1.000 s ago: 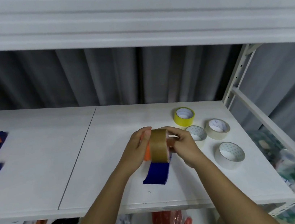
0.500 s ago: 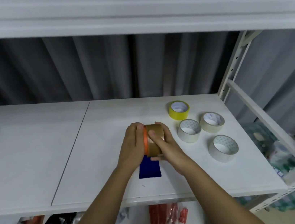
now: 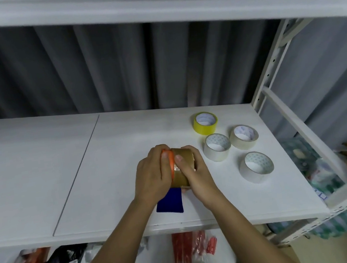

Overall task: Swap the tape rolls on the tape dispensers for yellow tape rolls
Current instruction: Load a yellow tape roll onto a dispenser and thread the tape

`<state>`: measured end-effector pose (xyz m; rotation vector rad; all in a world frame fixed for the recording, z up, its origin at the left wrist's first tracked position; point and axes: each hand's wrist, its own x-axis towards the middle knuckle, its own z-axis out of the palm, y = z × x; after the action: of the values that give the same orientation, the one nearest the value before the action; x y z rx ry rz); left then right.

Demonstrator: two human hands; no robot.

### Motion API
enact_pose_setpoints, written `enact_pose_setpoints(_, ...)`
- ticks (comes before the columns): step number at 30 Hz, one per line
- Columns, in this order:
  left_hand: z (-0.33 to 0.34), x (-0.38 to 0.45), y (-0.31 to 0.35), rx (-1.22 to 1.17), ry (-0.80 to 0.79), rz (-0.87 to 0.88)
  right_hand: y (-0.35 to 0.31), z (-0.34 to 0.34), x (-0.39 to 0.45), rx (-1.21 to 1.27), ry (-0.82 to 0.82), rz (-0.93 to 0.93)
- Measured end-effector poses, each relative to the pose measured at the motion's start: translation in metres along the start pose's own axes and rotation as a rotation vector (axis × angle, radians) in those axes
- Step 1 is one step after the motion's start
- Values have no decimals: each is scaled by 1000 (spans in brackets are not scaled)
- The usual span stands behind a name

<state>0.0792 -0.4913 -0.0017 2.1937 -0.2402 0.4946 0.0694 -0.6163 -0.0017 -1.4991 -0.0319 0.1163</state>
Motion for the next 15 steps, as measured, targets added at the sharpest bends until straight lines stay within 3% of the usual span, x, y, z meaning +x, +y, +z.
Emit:
enact_pose_setpoints(11, 4, -5, -3, -62, -1, -32, 10, -12, -11, -80, 26, -199)
enact_pose_setpoints(15, 3, -1, 0, -160, 24, -94, 3, -27, -16, -327, 13, -310)
